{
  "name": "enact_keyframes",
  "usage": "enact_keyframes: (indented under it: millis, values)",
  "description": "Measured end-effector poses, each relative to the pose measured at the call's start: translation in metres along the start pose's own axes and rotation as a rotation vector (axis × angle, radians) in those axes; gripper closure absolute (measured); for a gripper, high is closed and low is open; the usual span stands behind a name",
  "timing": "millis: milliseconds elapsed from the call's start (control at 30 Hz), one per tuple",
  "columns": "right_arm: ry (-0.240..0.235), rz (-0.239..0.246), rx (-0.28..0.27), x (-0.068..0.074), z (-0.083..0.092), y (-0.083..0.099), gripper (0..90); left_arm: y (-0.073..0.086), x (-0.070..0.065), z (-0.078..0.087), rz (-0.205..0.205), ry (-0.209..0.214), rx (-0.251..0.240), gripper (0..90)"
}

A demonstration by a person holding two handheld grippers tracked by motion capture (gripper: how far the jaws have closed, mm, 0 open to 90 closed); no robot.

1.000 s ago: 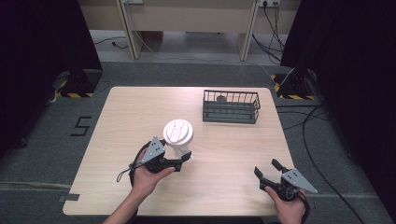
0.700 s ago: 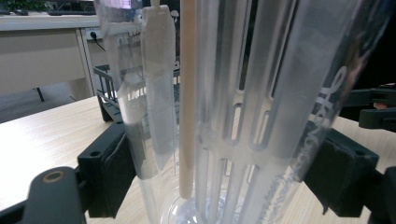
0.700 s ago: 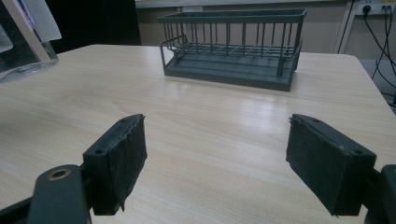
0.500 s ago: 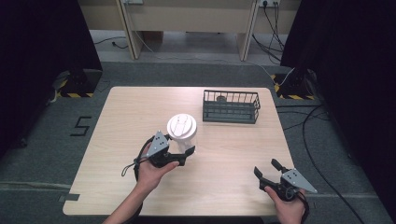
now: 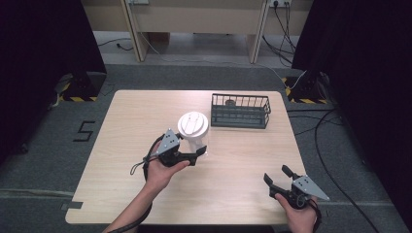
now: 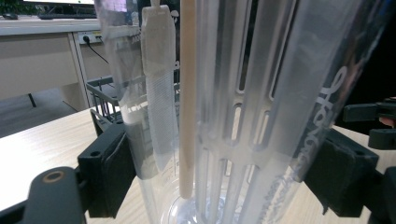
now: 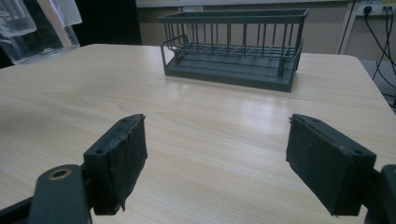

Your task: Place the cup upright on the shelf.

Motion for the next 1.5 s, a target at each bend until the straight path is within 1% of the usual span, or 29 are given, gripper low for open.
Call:
enact_keyframes:
  millis: [100, 200, 333, 433, 633, 867, 1033, 1167, 1233, 1333, 1500]
  values:
    - [-0.001, -0.012, 0.003, 0.001, 0.001, 0.0, 20.9, -0.003, 0.002, -0.005, 0.002, 0.002, -0.002, 18.0]
    - [-0.003, -0.012, 0.004, 0.001, 0.001, 0.0, 20.9, -0.004, 0.004, -0.01, 0.011, 0.018, 0.001, 17.9]
    - [-0.007, -0.015, 0.004, 0.002, 0.001, 0.0, 20.9, -0.006, 0.006, -0.015, 0.003, 0.013, 0.005, 17.9]
    - [-0.008, -0.012, 0.002, 0.002, 0.001, 0.0, 20.9, -0.008, 0.009, -0.023, -0.005, 0.009, 0.015, 17.9]
    - [-0.005, -0.016, 0.004, 0.0, 0.001, 0.0, 21.0, -0.015, 0.013, -0.037, -0.003, 0.007, 0.003, 18.0]
    - [-0.005, -0.016, 0.004, 0.0, 0.001, 0.0, 21.0, -0.023, 0.017, -0.05, -0.014, 0.005, 0.014, 17.9]
    - [-0.002, -0.018, 0.004, 0.0, 0.002, 0.0, 21.0, -0.03, 0.019, -0.058, -0.017, 0.005, 0.011, 17.9]
    - [-0.006, -0.02, 0.007, 0.0, 0.001, 0.0, 21.0, -0.032, 0.02, -0.064, -0.021, 0.007, 0.016, 17.9]
    - [-0.006, -0.024, 0.009, 0.0, 0.001, 0.001, 21.0, -0.032, 0.02, -0.068, -0.017, 0.009, 0.023, 17.9]
    - [-0.006, -0.021, 0.006, -0.001, 0.002, 0.0, 21.0, -0.031, 0.02, -0.074, -0.02, 0.007, 0.029, 17.9]
    - [-0.003, -0.026, 0.004, -0.003, 0.003, 0.0, 21.1, -0.034, 0.023, -0.083, -0.008, -0.004, 0.018, 17.9]
Point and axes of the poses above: each handheld gripper's, and its own axes: z roughly backward along the jaws, y roughly out of its underside, x roughly to its left, the point moved 8 cm from there along -z, roughly forward along the jaws, and after that the axes turned 9 degrees about y, right-handed, at the moved point
